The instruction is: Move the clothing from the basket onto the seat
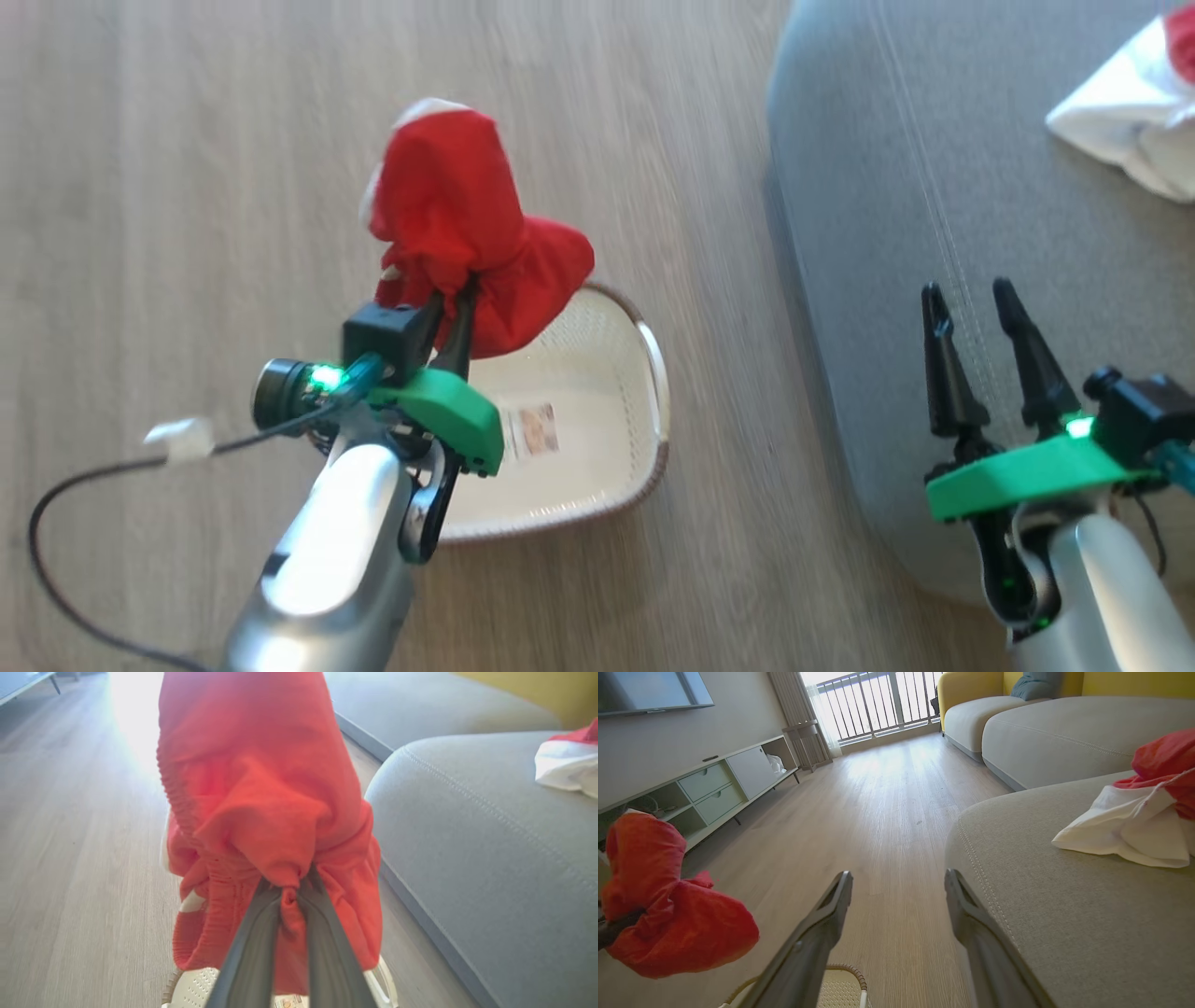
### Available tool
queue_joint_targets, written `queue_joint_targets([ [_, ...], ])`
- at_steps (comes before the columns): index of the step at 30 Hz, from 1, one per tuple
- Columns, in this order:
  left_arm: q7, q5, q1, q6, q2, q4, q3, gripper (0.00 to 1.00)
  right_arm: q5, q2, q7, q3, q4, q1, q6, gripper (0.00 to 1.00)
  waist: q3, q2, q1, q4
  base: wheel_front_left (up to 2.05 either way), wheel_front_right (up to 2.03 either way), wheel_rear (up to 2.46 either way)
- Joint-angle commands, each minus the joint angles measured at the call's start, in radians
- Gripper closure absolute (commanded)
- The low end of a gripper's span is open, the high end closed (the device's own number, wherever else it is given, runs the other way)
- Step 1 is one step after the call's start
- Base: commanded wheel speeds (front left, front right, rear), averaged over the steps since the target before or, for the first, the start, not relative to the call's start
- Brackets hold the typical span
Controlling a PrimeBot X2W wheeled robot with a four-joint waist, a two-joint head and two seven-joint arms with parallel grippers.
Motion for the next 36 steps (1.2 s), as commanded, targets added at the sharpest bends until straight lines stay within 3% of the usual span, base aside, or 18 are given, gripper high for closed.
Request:
queue_joint_targets([
  [1,-0.014,0.012,0.003,0.000,0.011,-0.081,0.051,1.00,-0.012,-0.008,0.001,0.016,-0.022,0.017,0.000,0.00,-0.070,-0.0001,0.0001,0.042,0.00,0.00,0.00],
  [10,-0.014,0.029,0.062,-0.013,0.011,-0.427,0.142,1.00,-0.035,0.001,0.001,0.033,-0.013,0.057,0.000,0.00,-0.137,-0.0001,0.0001,0.071,0.00,0.00,0.00],
  [18,-0.014,0.041,0.053,-0.003,0.011,-0.580,0.143,1.00,-0.045,0.012,0.001,0.048,0.009,0.078,0.000,0.00,-0.194,-0.0001,0.0001,0.067,0.00,0.00,0.00],
  [28,-0.014,0.057,0.057,-0.008,0.011,-0.683,0.106,1.00,-0.054,0.030,0.001,0.053,0.022,0.106,0.000,0.00,-0.247,-0.0001,0.0001,0.057,0.00,0.00,0.00],
  [36,-0.014,0.065,0.067,-0.027,0.011,-0.690,0.017,1.00,-0.057,0.034,0.001,0.059,0.020,0.112,0.000,0.00,-0.255,-0.0001,0.0001,0.054,0.00,0.00,0.00],
])
